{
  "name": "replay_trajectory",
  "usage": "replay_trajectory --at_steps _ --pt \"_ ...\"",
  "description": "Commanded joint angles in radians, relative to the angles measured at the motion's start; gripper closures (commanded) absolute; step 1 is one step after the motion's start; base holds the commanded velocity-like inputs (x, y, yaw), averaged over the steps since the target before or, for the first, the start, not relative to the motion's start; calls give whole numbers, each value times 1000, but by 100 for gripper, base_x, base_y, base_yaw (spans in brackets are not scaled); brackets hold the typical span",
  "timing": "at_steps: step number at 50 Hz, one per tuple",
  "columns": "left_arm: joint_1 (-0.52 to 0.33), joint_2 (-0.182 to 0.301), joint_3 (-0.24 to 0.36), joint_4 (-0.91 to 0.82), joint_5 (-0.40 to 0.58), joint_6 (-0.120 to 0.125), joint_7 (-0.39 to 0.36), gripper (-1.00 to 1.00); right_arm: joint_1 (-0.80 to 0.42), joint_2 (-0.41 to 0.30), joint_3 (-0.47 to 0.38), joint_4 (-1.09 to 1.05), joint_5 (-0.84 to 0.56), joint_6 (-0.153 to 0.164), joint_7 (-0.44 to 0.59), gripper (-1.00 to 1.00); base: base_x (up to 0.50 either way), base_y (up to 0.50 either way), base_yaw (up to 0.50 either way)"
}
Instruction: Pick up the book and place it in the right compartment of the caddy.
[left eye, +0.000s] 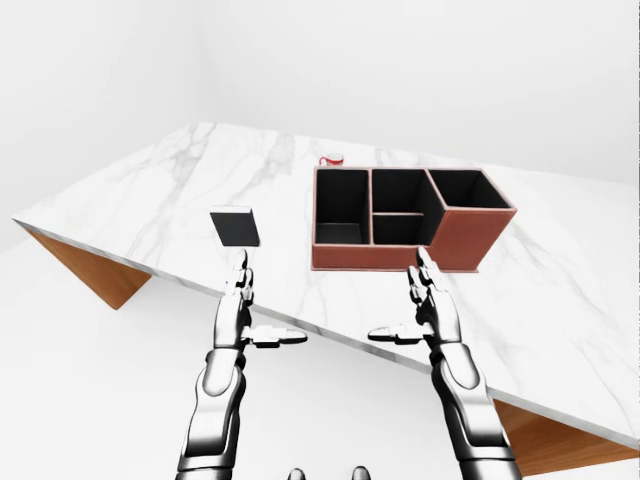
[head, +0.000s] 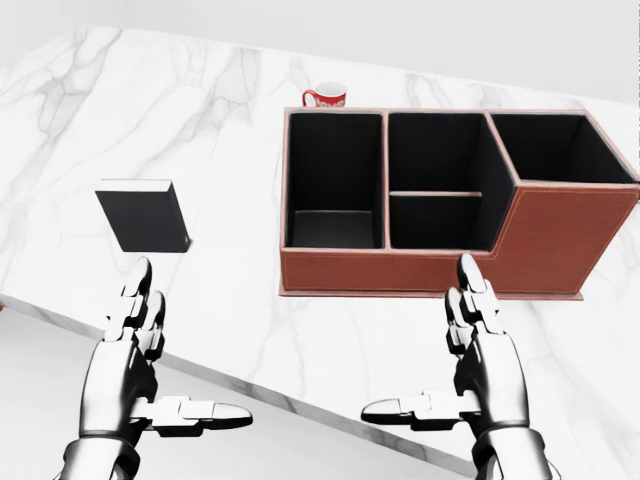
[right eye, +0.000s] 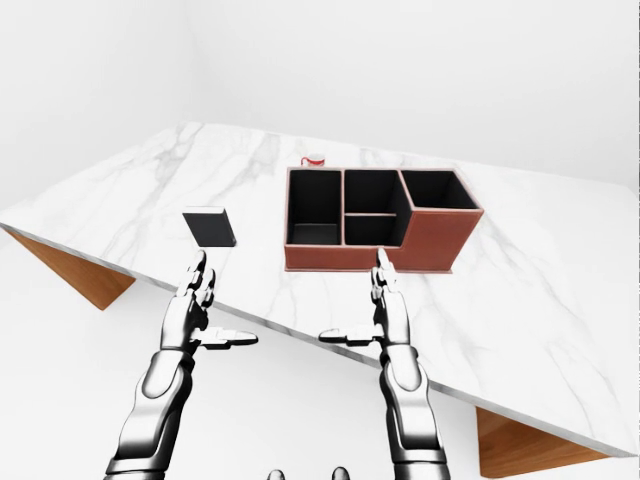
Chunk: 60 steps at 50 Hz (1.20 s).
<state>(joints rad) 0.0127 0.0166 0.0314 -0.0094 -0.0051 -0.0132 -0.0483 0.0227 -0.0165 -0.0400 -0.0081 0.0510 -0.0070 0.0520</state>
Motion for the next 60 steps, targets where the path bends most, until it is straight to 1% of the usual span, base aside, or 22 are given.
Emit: replay_trajectory --at_steps 1,9,12,13,14,15,16,17,30,31,32,33,34,36,37,40,46,47,48,49,51,60 --pt "0 1 1 0 0 0 0 -100 0 1 0 -44 3 39 -3 -100 4 -9 0" --pt "0 1 1 -1 0 1 0 -100 4 1 2 -50 -2 21 0 -100 0 0 0" --pt "0 1 1 0 0 0 0 -100 3 1 4 -49 -10 25 -2 -100 0 0 0" --pt "0 1 1 -1 0 1 1 -100 1 3 4 6 -13 -25 0 -100 0 0 0" --pt "0 1 1 0 0 0 0 -100 3 2 5 -30 -13 7 -2 -100 0 0 0" --pt "0 1 1 0 0 0 0 -100 2 3 5 20 -16 -44 1 -100 0 0 0" --pt "0 1 1 0 0 0 0 -100 4 0 5 -40 -15 10 -3 -100 0 0 0" --pt "0 1 1 0 0 0 0 -100 3 0 5 -47 -15 17 -3 -100 0 0 0" --pt "0 1 1 -1 0 1 1 -100 8 1 7 -54 -20 20 1 -100 21 8 0" --pt "0 1 1 -1 0 1 1 -100 8 1 7 -50 -20 16 1 -100 27 11 0" --pt "0 1 1 0 0 1 1 -100 6 3 5 -13 -21 -19 3 -100 27 11 0" --pt "0 1 1 0 0 0 1 -100 6 3 5 -10 -21 -21 3 -100 27 11 0" --pt "0 1 1 -1 0 1 1 -100 6 1 5 -45 -19 14 2 -100 27 11 0" --pt "0 1 1 0 0 1 0 -100 6 1 6 -50 -18 19 2 -100 27 11 0" --pt "0 1 1 -1 0 1 1 -100 6 2 5 -16 -20 -15 3 -100 27 11 0" --pt "0 1 1 0 0 1 1 -100 6 1 5 -45 -17 15 2 -100 27 11 0" --pt "0 1 1 0 0 0 0 -100 5 1 5 -46 -17 18 1 -100 27 11 0" --pt "0 1 1 0 0 0 1 -100 4 2 4 -14 -18 -12 3 -100 27 11 0" --pt "0 1 1 -1 0 1 0 -100 4 2 4 -5 -18 -21 3 -100 27 11 0" --pt "0 1 1 -1 0 1 1 -100 4 1 4 -27 -17 2 2 -100 27 11 0" --pt "0 1 1 0 0 0 1 -100 4 1 5 -41 -16 15 2 -100 27 11 0" --pt "0 1 1 0 0 0 0 -100 1 0 4 -39 -16 16 2 -100 27 11 0"
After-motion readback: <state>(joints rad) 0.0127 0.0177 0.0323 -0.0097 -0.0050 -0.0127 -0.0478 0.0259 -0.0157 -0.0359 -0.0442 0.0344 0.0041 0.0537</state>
